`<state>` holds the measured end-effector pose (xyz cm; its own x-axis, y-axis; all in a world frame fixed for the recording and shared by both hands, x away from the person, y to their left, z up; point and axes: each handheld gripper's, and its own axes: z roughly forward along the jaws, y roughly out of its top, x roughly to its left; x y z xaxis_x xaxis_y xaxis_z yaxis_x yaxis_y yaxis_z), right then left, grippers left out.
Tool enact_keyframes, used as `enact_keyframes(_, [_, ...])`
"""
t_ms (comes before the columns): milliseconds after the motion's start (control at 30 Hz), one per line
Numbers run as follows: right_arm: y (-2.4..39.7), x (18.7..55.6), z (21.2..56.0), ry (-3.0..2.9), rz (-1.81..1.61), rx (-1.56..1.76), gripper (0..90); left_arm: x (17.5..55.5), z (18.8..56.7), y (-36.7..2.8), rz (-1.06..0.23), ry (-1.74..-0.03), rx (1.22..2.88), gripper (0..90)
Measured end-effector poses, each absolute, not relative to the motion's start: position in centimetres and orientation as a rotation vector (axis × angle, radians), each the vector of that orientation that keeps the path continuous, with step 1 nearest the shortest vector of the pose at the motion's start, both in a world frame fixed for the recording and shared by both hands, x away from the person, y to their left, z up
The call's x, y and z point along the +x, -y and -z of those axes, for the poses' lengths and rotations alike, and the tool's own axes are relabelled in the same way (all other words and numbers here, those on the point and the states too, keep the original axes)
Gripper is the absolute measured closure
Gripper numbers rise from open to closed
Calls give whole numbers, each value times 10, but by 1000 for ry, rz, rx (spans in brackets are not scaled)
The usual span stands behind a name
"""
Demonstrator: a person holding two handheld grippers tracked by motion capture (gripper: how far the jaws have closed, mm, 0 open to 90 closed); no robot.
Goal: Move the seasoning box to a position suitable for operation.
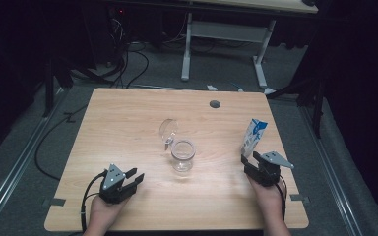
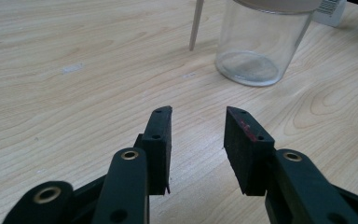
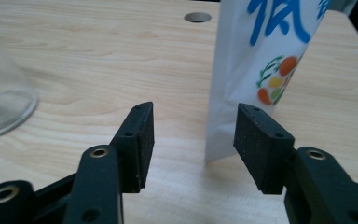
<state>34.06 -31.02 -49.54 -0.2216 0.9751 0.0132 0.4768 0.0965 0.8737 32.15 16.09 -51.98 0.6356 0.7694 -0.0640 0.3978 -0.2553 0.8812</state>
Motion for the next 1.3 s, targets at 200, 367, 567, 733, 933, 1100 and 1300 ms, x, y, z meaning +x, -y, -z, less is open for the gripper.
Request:
enact_keyframes(200, [310,353,489,-1738,-1019,1439,475,321,520,-159,-469,-914,1878,623])
enact_keyframes(367, [306,361,485,-1719,-979,1444,506,320,520,-158,-470,-905,1877,623])
enact_keyframes(567, [309,364,484,-1706,-965,1465,652,320,520,-159,-470,-909,1874,623])
enact_keyframes(733, [315,359,483,-1704,-950,1446,847,320,521,-158,-468,-906,1880,623])
enact_keyframes(933, [329,353,484,-1698,-972,1460,897,320,521,-158,-470,-909,1874,623])
enact_keyframes(1100, [340,347,484,-1712,-995,1452,888,321,521,-159,-470,-917,1869,622])
enact_keyframes(1300, [346,352,486,-1720,-1069,1465,653,320,521,-159,-467,-911,1868,617])
